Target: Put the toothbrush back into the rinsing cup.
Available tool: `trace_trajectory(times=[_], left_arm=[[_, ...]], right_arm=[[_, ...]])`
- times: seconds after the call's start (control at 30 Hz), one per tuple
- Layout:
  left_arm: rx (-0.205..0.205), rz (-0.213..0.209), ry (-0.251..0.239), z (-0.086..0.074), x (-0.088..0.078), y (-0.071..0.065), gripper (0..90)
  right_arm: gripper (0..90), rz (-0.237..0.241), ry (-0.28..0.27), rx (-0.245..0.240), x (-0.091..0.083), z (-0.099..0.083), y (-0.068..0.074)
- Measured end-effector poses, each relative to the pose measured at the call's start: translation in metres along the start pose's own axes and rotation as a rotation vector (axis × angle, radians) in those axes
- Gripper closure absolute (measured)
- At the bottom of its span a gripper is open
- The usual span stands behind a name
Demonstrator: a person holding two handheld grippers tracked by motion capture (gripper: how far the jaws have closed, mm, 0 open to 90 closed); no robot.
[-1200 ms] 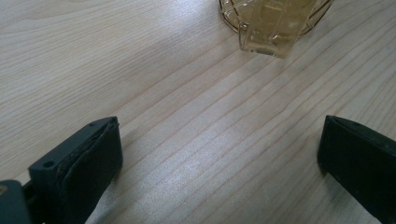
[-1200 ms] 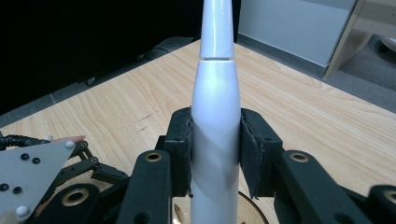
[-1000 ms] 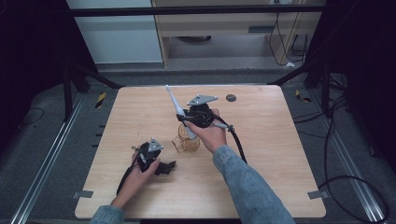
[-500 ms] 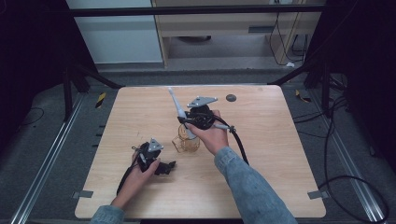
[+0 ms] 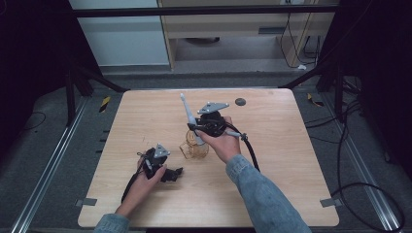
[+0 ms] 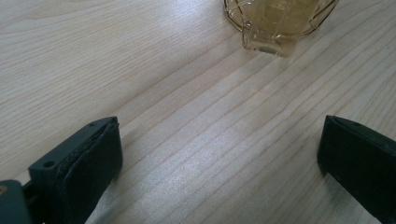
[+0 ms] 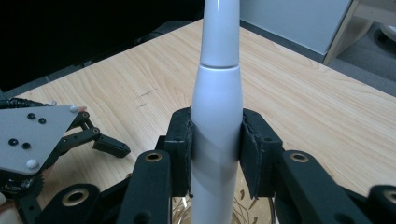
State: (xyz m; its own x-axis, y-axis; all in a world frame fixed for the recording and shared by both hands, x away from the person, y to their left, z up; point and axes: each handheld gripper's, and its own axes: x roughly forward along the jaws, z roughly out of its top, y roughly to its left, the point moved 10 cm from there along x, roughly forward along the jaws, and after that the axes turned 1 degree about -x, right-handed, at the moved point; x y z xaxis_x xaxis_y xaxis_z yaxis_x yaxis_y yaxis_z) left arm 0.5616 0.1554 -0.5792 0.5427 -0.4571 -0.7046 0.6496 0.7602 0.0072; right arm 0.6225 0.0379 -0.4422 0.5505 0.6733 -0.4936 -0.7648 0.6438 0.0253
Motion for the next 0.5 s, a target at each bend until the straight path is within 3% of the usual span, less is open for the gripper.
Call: trace_trajectory(times=[0.5], left_arm=[[0.0, 0.0, 0.0, 0.0, 0.0, 0.0, 0.0]], right_arm=[[66.6, -0.005, 0.032, -0.023, -0.0031, -0.0107, 0.0016]])
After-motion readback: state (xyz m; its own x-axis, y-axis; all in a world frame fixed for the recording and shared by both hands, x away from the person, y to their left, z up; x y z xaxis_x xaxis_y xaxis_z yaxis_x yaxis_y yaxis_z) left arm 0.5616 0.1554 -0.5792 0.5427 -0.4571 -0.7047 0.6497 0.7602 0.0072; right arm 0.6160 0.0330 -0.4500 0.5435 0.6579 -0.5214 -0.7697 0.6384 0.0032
